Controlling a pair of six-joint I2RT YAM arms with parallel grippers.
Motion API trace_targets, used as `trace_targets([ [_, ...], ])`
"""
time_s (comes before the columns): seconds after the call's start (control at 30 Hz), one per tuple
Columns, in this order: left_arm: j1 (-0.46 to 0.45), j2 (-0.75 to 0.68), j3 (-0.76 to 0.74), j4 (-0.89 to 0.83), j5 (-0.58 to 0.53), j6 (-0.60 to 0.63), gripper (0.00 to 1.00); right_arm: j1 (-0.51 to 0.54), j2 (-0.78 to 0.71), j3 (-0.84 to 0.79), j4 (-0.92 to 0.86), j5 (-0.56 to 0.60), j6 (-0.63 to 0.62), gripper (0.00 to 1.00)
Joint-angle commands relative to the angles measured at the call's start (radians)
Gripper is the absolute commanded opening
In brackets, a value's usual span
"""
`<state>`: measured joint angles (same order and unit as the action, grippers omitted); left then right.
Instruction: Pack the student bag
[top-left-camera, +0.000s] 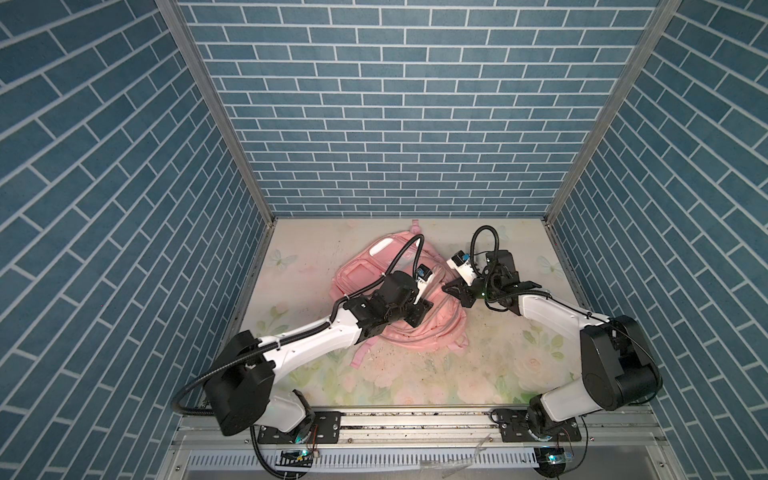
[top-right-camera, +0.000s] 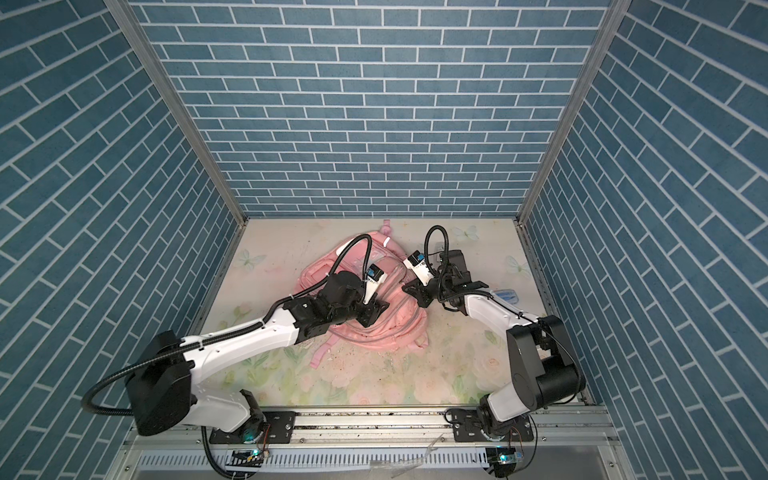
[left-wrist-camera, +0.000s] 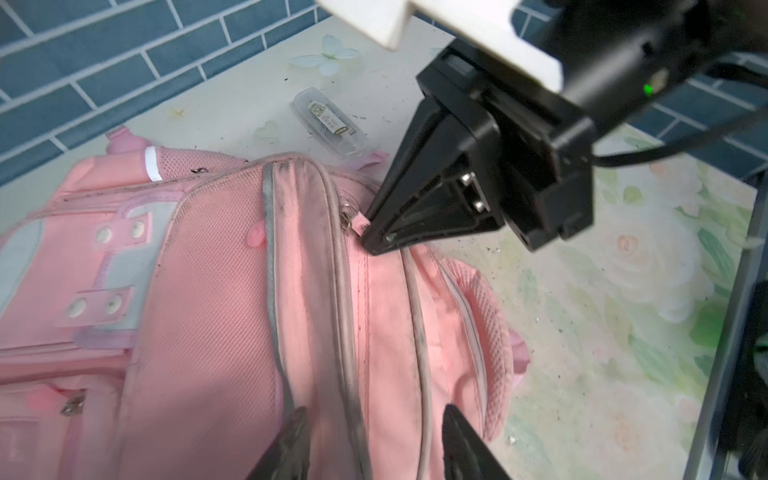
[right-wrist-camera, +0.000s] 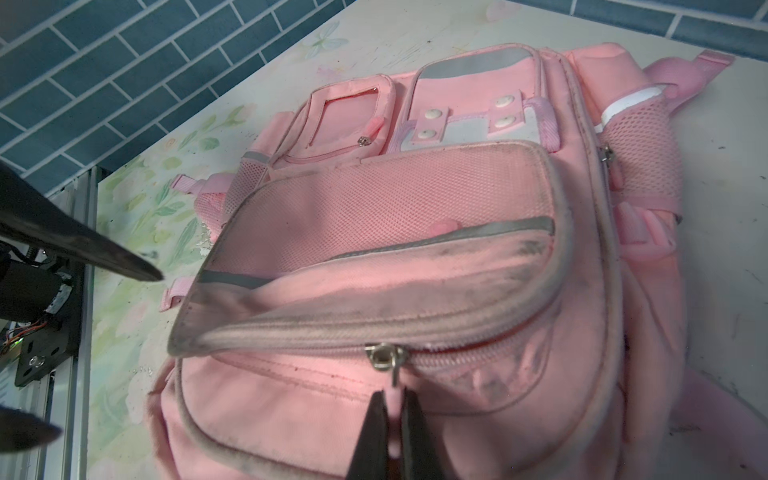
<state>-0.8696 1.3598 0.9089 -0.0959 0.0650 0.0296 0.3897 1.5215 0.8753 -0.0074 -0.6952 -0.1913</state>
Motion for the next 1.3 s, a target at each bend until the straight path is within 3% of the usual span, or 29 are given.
trace_targets([
  [0.0,0.0,-0.061,-0.074,-0.099,0.004,0.357,0.55,-0.002,0.022,0.042,-0.032,-0.039,-0.061,0.0],
  [0.1,0.001,-0.091,-0.127,-0.102,-0.002,0.48,0.56,-0.002,0.022,0.047,-0.031,-0.041,-0.051,0.0],
  [0.23,0.004,-0.078,-0.17,-0.072,-0.043,0.539,0.57,0.001,0.019,0.054,-0.038,-0.04,-0.04,0.0],
  [0.43,0.019,0.0,-0.197,0.056,-0.147,0.502,0.57,0.003,0.009,0.053,-0.041,-0.033,-0.024,0.0],
  [0.63,0.018,0.036,-0.206,0.169,-0.182,0.455,0.55,0.02,0.011,0.05,-0.038,-0.01,-0.013,0.0],
  [0.73,0.019,0.035,-0.206,0.185,-0.208,0.43,0.48,0.029,0.013,0.056,-0.041,0.001,-0.013,0.0],
  [0.93,0.025,0.019,-0.209,0.22,-0.23,0.369,0.0,0.083,-0.001,0.055,-0.046,0.044,-0.029,0.0],
  [1.27,0.099,-0.015,-0.097,0.139,-0.062,0.225,0.0,0.251,-0.08,-0.052,0.125,0.136,0.049,0.0],
])
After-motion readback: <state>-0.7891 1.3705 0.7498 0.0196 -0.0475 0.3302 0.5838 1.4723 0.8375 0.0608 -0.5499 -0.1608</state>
